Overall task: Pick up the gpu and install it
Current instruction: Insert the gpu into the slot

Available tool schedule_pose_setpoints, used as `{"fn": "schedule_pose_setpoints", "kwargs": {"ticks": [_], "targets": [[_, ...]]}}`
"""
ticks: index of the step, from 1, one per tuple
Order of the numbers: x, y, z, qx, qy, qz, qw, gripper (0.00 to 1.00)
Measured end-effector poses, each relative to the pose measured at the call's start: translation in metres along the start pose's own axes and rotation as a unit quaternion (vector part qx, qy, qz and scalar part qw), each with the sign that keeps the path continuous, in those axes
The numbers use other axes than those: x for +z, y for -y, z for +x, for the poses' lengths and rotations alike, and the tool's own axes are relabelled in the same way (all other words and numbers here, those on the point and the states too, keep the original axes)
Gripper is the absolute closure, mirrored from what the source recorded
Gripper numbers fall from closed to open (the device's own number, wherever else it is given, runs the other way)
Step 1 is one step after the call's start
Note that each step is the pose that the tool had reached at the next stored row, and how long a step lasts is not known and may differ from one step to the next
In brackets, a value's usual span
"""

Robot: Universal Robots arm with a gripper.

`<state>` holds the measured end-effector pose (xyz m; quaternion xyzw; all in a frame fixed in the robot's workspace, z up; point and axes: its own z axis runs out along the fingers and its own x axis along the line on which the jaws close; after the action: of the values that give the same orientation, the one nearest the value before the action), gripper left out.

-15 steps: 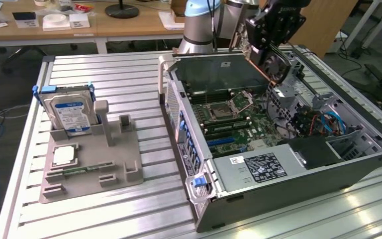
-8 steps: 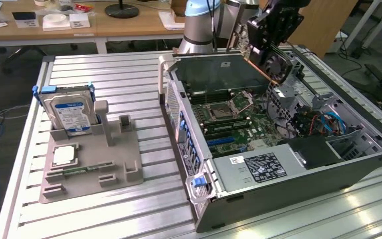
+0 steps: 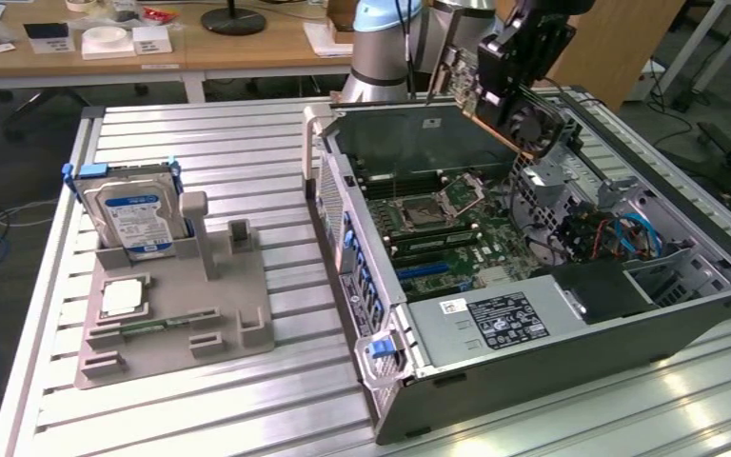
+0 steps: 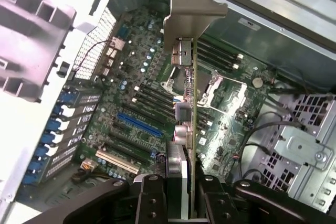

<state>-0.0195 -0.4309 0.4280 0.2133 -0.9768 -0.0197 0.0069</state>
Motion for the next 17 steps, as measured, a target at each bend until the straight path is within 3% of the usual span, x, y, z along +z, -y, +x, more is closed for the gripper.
{"fn": "schedule_pose_setpoints", "kwargs": {"ticks": [4, 9, 17], "targets": [[0.0, 0.0, 0.0, -0.029, -0.0012, 0.0001, 0.9996, 0.72], [0.0, 0.0, 0.0, -0.063, -0.0026, 0.0003, 0.998, 0.72], [0.0, 0.0, 0.0, -0.118, -0.0049, 0.0006, 0.993, 0.72]]}}
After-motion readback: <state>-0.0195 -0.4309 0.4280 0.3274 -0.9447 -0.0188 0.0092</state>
